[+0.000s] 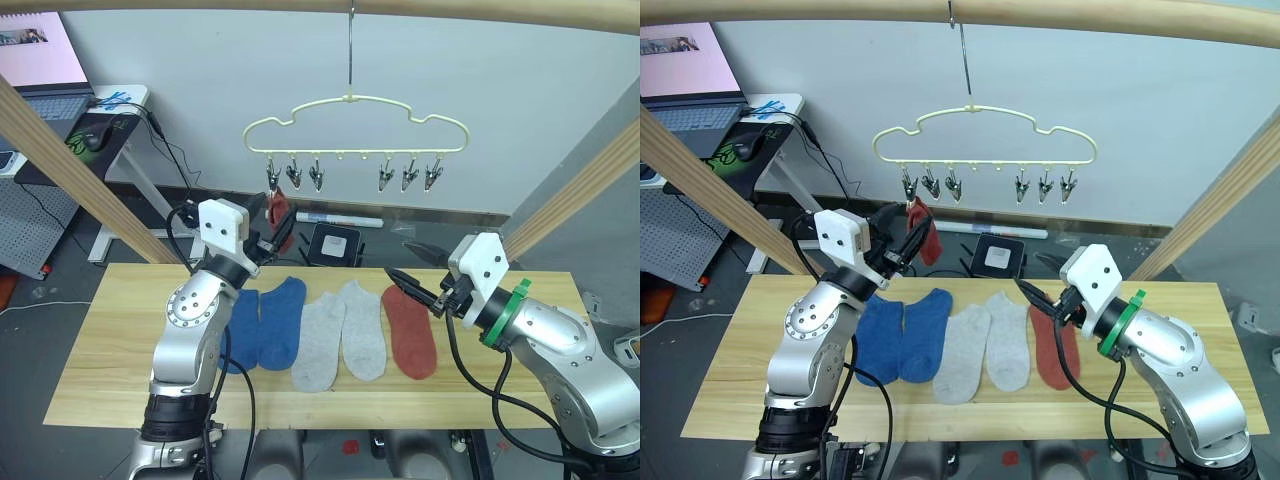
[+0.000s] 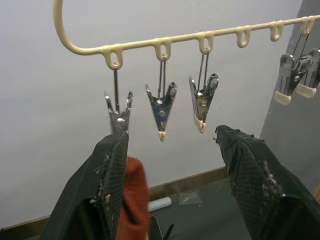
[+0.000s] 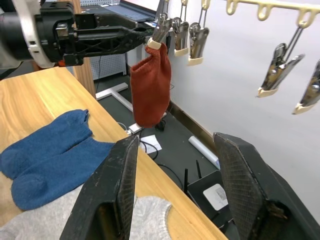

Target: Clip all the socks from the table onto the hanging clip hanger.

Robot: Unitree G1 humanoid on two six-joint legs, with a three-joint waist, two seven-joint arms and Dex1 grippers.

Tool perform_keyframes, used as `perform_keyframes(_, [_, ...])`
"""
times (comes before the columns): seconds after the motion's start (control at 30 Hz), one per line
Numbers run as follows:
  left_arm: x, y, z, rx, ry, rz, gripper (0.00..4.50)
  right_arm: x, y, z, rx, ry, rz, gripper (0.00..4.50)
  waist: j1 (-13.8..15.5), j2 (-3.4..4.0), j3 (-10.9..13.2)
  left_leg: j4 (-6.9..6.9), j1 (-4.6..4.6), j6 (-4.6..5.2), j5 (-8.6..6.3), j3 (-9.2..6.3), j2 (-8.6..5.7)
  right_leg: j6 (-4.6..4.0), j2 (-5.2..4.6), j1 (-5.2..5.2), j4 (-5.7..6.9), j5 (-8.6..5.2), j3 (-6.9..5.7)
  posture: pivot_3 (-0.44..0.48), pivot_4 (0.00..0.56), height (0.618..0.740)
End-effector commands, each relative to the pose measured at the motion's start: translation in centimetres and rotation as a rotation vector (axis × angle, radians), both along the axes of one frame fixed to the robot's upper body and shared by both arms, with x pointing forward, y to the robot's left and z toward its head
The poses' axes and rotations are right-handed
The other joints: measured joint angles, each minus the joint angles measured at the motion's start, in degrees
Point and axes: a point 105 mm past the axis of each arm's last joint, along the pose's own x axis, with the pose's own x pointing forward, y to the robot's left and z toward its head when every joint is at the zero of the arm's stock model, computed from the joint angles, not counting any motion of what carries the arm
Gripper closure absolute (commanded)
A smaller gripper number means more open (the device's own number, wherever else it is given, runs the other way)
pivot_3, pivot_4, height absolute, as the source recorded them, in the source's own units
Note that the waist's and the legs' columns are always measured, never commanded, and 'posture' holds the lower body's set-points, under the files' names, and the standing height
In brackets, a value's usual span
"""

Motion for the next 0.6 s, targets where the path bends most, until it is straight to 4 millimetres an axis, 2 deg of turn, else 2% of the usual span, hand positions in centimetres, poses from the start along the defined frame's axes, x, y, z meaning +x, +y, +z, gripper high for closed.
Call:
perform_keyframes(0.03, [0.2,-0.3,0.8,-0.013,-0.037,-0.002,1.50,-0.8,-0.6,1.5,0.026,-0.057,-0.016,2.02,-0.08,-0.01,-0.02,0.00,0.00,0.00,0.00,0.00,-0.01,0.00,0.00,0.01,0.00,0.00,0.00,-0.106,0.231,0.740])
perform_keyframes(0.4, [1.0,-2.0,1.3,-0.025,-0.058,-0.037,1.50,-1.2,-0.9,1.8,0.039,-0.077,-0.009,2.02,-1.06,0.00,-0.53,0.13,-0.01,0.02,0.01,0.04,-0.02,0.02,0.00,0.04,0.06,0.03,0.01,-0.134,0.202,0.740])
perform_keyframes(0.6, [1.7,-1.7,1.5,-0.047,-0.068,0.019,1.50,-0.8,-0.7,1.8,0.028,-0.082,-0.005,2.02,-1.21,0.01,-1.11,0.33,-0.01,0.03,0.01,0.07,-0.01,0.02,0.04,0.06,0.19,0.09,0.01,-0.132,0.184,0.740])
